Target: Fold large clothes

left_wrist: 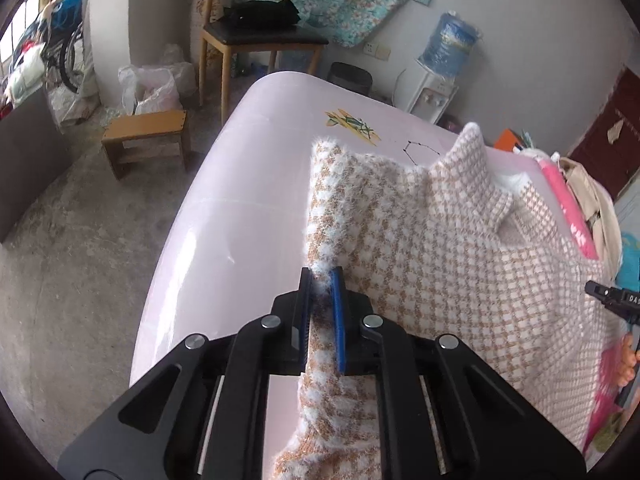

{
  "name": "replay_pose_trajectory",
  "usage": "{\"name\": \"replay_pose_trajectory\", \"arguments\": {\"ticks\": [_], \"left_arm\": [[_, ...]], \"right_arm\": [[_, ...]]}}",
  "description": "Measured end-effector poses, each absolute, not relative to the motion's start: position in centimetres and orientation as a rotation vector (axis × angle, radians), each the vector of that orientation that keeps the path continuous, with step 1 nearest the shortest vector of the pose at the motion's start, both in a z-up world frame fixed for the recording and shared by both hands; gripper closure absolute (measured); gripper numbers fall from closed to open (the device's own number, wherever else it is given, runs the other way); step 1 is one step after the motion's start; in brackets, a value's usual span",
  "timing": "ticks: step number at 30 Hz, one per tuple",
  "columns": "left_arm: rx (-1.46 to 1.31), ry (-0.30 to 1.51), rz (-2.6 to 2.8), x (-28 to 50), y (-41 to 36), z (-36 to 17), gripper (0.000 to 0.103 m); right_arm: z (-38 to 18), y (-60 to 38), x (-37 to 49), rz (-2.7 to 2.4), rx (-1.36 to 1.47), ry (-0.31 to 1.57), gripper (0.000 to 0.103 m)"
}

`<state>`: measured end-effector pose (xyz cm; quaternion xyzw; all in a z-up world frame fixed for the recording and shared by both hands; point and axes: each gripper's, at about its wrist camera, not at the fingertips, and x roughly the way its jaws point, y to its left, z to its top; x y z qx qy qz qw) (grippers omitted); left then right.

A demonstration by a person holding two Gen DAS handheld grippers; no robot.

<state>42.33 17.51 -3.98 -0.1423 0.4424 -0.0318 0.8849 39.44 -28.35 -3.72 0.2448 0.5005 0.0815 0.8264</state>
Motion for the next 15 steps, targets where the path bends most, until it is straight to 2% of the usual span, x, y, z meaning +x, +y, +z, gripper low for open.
{"name": "replay_pose_trajectory", "arguments": {"ticks": [3,6,11,14,15], "left_arm": [[-0.406,0.949,-0.071,42.8,19.0,-5.5,0.092],[-0.458,0.936,-0.065,42.7,19.7,-5.8,0.078],[-0.415,0.865,-0.067,40.9,19.6,-3.5,0.079],[-0.381,0.856,-0.139,39.8,18.6,-2.5,0.077],[-0.362,0.863,-0.171,39.5,18.0,-2.3,0.075]], "right_arm": [[-5.5,-27.9,40.3,0.106,0.448,1.130,0.092],[-6.3,-26.7,40.5,0.059,0.325,1.135,0.092],[-5.2,-24.9,40.1,0.003,0.192,1.111,0.091],[-4.1,-24.1,39.4,-0.022,0.116,1.075,0.089],[-3.5,-23.6,39.0,-0.028,0.080,1.053,0.085]]}}
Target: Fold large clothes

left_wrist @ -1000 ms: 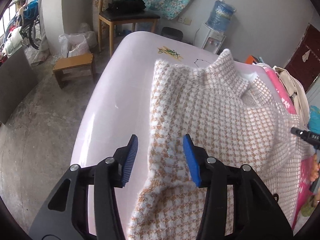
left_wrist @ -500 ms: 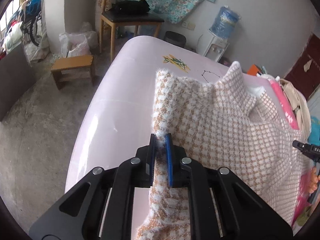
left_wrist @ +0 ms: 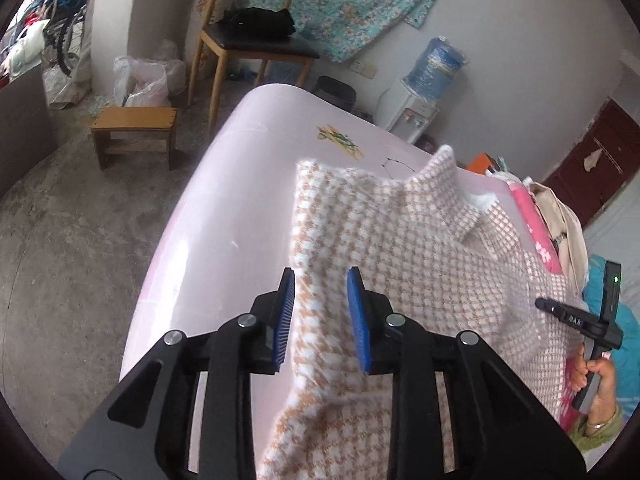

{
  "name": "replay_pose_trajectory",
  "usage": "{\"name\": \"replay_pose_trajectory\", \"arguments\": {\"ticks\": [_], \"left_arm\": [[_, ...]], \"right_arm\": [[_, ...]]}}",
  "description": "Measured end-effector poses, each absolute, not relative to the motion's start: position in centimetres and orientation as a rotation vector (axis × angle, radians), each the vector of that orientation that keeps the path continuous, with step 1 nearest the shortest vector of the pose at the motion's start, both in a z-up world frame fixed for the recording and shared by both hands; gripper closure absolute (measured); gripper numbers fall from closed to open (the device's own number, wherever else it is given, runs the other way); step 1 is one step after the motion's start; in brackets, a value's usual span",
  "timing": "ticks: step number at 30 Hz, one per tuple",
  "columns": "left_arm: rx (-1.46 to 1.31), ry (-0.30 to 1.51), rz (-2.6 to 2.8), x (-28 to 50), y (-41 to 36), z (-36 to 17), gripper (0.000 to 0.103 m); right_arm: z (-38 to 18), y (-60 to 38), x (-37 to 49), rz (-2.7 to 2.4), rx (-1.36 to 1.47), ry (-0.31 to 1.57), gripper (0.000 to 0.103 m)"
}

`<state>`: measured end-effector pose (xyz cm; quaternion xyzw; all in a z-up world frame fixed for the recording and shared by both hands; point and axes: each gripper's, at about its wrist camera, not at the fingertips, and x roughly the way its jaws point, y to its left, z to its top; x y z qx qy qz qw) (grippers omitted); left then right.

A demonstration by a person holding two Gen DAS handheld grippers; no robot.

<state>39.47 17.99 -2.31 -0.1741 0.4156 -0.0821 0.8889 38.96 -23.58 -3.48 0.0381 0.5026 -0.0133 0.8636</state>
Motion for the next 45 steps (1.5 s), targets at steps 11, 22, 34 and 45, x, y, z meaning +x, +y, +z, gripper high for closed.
{"name": "replay_pose_trajectory", "arguments": {"ticks": [11,22,34,45], "left_arm": [[-0.121,0.953,-0.224,37.6,12.1,-5.2,0.055],[-0.081,0.928,-0.236,38.9,9.9,-2.6,0.033],[0.040,0.983,-0.140,40.0,7.4,-4.9,0.023],[-0.021,0.962,-0.130,40.1,8.8,-5.0,0.023]], "right_arm": [[-5.7,-19.2,35.7,0.171,-0.022,1.081,0.059],[-1.6,-17.2,39.2,0.205,0.093,1.028,0.050],[-3.5,-12.4,40.8,0.228,0.087,1.059,0.036],[-5.3,-10.6,39.1,0.286,-0.052,1.066,0.036]]}}
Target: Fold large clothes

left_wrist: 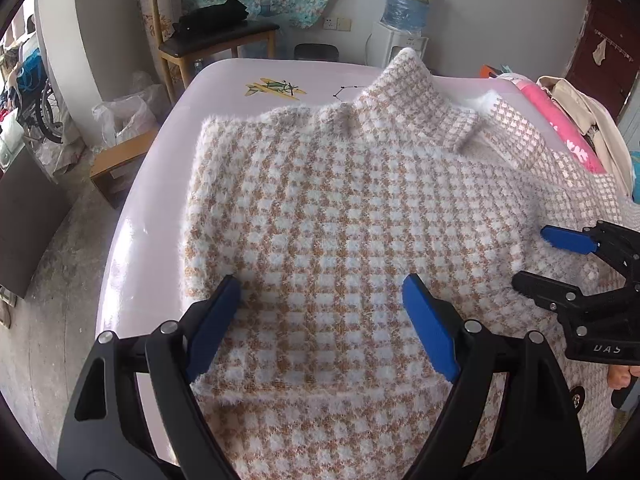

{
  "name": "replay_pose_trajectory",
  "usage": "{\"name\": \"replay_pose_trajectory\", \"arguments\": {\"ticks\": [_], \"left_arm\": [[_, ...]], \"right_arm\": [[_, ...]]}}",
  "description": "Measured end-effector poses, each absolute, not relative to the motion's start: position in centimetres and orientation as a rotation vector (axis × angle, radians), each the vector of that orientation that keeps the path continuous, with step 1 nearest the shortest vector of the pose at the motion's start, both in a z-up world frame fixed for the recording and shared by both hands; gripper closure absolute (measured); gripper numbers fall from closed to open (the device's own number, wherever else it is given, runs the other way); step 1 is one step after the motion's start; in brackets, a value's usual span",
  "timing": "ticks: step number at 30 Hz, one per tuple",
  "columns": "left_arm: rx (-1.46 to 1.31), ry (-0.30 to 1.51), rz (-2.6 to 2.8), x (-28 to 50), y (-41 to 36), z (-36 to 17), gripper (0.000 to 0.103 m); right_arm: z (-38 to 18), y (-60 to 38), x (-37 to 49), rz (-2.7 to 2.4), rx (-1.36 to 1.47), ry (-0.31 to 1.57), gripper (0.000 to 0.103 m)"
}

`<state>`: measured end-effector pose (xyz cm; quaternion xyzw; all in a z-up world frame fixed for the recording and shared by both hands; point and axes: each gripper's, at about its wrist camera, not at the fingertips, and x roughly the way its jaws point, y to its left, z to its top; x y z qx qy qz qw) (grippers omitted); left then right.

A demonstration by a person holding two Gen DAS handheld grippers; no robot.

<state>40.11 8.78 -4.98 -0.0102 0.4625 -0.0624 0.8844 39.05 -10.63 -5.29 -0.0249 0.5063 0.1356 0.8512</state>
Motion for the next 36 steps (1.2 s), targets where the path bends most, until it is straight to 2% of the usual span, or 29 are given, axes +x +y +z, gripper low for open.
{"name": "replay_pose_trajectory", "arguments": {"ticks": [7,12,16,20,22,24,27,36], "left_arm": [[0.027,0.928,-0.141,39.3,8.1,-3.3,0.023],[0.028,0.905,-0.190,39.0,5.8,-1.9,0.023],[0.031,0.950,-0.212,39.3,3.6,-3.1,0.019],[0.052,0.999,-0.173,39.6,2.5,-5.3,0.018],[0.068,0.987,-0.154,39.3,2.3,-5.4,0.015],[0.057,0.989,-0.148,39.3,2.5,-5.5,0.014],[0.051,0.994,-0.136,39.2,2.6,-5.5,0.013],[0.052,0.981,-0.120,38.5,2.8,-5.7,0.008]], "right_arm": [[-4.3,-15.5,36.4,0.204,0.037,1.095,0.036],[-3.3,-18.3,36.1,0.115,0.085,1.037,0.036],[-6.0,-19.1,36.6,0.070,0.080,1.091,0.035],[-5.2,-19.0,35.8,0.079,0.074,1.085,0.034],[-4.3,-20.1,34.9,0.089,0.127,1.072,0.032],[-3.4,-21.5,33.9,0.079,0.179,1.056,0.023],[-2.4,-23.8,32.6,0.071,0.249,1.049,0.017],[-0.8,-33.3,26.2,-0.108,0.425,1.008,0.017]]}}
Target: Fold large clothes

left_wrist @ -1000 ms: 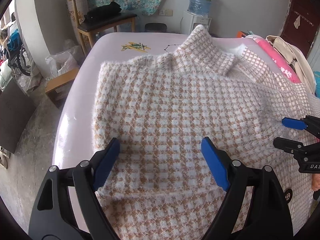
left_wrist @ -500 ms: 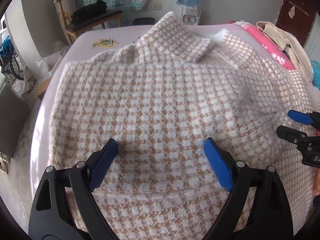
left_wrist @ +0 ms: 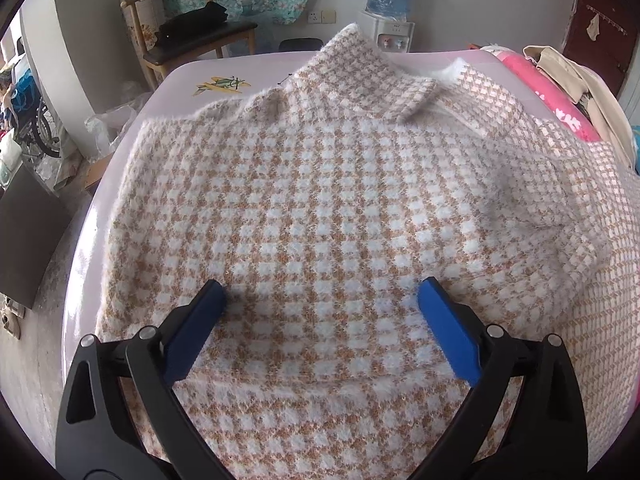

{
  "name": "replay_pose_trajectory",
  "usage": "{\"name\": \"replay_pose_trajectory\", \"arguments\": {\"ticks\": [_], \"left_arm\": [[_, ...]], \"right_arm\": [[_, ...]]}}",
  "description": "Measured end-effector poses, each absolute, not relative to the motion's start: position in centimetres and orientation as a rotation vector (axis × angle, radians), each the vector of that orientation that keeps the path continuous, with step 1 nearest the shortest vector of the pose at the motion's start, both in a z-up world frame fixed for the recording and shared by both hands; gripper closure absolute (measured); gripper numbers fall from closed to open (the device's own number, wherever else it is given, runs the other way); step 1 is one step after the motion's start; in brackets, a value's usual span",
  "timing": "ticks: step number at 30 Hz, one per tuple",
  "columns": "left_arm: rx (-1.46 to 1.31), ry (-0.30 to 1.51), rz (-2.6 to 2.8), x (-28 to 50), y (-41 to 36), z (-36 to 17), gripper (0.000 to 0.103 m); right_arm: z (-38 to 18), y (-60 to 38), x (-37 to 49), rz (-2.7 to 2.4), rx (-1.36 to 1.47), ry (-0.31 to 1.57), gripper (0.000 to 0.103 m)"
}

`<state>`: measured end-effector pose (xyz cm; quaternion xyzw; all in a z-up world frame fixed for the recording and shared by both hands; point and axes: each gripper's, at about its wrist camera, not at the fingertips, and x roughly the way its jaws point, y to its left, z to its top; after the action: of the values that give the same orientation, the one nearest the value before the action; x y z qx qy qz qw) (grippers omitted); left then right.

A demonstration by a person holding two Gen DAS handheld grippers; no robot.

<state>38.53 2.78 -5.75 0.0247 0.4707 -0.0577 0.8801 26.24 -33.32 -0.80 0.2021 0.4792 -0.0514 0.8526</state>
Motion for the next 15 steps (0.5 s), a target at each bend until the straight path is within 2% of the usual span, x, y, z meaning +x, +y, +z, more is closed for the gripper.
{"name": "replay_pose_trajectory", "arguments": {"ticks": [12,15], "left_arm": [[0.052,0.977,-0.120,38.2,3.0,-5.7,0.008],[0.052,0.977,-0.120,38.2,3.0,-5.6,0.008]], "right_arm": [[-1.3,-52.2,18.7,-0.523,0.740,0.870,0.017],[-2.4,-55.3,18.2,-0.578,0.818,0.856,0.023]]}}
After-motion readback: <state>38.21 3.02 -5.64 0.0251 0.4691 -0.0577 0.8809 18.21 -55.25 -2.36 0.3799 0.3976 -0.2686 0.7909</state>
